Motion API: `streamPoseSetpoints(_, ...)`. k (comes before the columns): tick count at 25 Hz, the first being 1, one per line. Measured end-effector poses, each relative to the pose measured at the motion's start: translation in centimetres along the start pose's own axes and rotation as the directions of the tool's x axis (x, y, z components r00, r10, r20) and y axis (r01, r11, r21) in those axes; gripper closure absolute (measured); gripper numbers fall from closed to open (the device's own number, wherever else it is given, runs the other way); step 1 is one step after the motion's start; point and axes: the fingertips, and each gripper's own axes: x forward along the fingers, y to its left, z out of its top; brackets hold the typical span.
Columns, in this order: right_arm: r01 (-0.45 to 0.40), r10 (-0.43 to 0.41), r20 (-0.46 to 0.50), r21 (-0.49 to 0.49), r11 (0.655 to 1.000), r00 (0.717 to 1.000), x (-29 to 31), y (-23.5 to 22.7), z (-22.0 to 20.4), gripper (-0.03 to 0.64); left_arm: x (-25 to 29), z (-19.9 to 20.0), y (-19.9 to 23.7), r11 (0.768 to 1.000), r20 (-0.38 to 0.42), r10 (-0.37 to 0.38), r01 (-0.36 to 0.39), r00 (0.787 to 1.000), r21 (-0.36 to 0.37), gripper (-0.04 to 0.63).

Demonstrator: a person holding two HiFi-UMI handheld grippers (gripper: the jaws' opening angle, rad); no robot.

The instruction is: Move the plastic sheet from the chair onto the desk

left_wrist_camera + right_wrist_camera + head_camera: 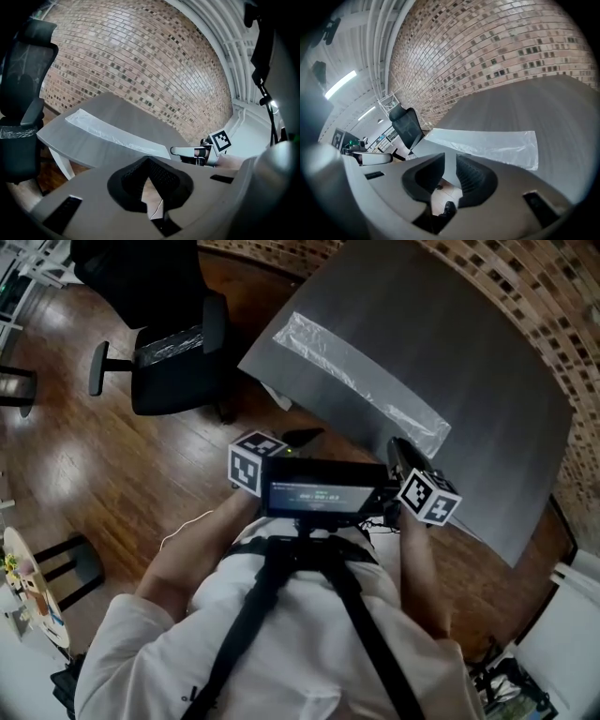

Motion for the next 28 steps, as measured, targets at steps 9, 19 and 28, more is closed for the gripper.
streamPoseSetpoints(9, 0.037, -0.038, 0.015, 0.052, 0.998, 0.999, -1.0, -1.8, -0.8, 0.535, 1.8, -0.2, -1.3, 0.999, -0.028, -0.043, 0.044, 0.999, 0.03, 0.595)
streamPoseSetpoints(19, 0.053, -0.052, -0.021, 0.031, 0.998, 0.998, -0.6, -1.7, -1.5, 0.535, 1.6, -0.6, -1.0, 0.999, -0.034, -0.032, 0.031, 0.999, -0.02, 0.595)
streamPoseSetpoints(28, 0.054, -0.054, -0.04, 0.005, 0.999, 0.998, 1.3, 0.1, -1.1, 0.535, 0.3, -0.4, 0.8, 0.998, -0.032, -0.034, 0.033, 0.999, -0.046, 0.595)
